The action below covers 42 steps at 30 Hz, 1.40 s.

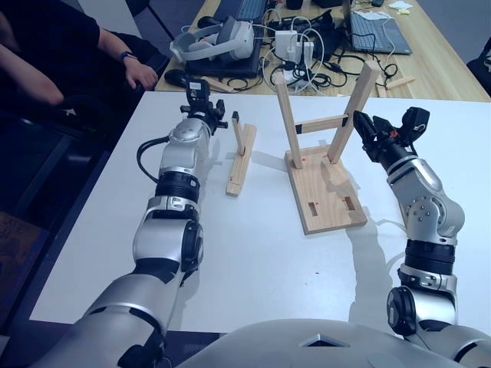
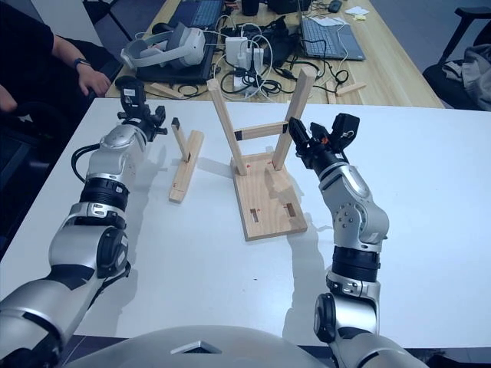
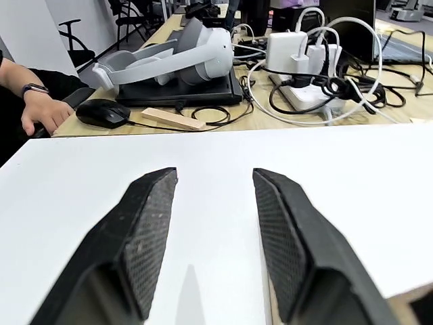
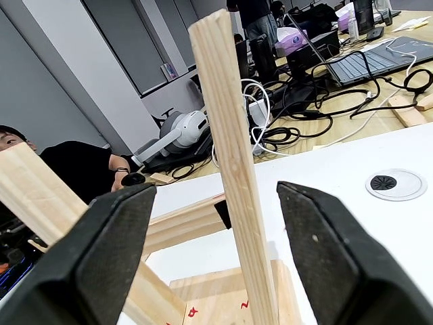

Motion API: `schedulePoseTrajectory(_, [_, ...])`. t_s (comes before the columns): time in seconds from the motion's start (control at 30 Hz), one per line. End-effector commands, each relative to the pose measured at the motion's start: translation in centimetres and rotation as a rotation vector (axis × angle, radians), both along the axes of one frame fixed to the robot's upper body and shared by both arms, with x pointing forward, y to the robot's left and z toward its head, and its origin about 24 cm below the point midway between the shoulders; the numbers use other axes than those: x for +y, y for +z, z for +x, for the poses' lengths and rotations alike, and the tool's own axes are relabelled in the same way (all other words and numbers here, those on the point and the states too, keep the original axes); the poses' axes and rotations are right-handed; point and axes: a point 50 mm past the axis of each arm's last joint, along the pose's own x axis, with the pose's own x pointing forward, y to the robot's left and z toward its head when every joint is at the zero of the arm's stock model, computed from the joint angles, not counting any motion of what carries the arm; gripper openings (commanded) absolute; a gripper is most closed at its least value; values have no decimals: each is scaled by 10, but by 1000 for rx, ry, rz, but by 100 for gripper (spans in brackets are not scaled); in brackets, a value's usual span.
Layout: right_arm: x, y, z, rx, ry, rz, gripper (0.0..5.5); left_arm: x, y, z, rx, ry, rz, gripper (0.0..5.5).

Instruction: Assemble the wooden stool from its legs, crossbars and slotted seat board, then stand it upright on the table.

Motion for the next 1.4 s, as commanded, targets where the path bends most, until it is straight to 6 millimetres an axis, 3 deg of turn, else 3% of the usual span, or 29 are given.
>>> schedulePoseTrajectory(0.03, [1,-4,-2,20,3,12,328,-25,-5,-7,23,-96,-13,207])
schedulePoseTrajectory(0.23, [2,-4,-1,20,8,16,328,-61,-16,-25,69,-243,-5,207])
schedulePoseTrajectory(0.37, [4,-2,-1,13,6,20,328,-69,-26,-33,106,-301,51,207])
schedulePoseTrajectory(0.8, [5,-1,-3,7,-2,34,328,-57,-33,-32,122,-293,159,207])
schedulePoseTrajectory(1.0, [4,-1,-4,5,-10,37,328,-39,-10,-35,74,-307,223,207])
schedulePoseTrajectory(1.13, [2,0,-6,3,-21,41,328,-16,6,-52,126,-321,117,263])
schedulePoseTrajectory(1.27, [1,1,-8,0,-29,50,328,-4,5,-67,232,-324,9,313])
schedulePoseTrajectory(1.4, [3,2,-8,-2,-33,55,328,4,2,-57,283,-319,-28,365])
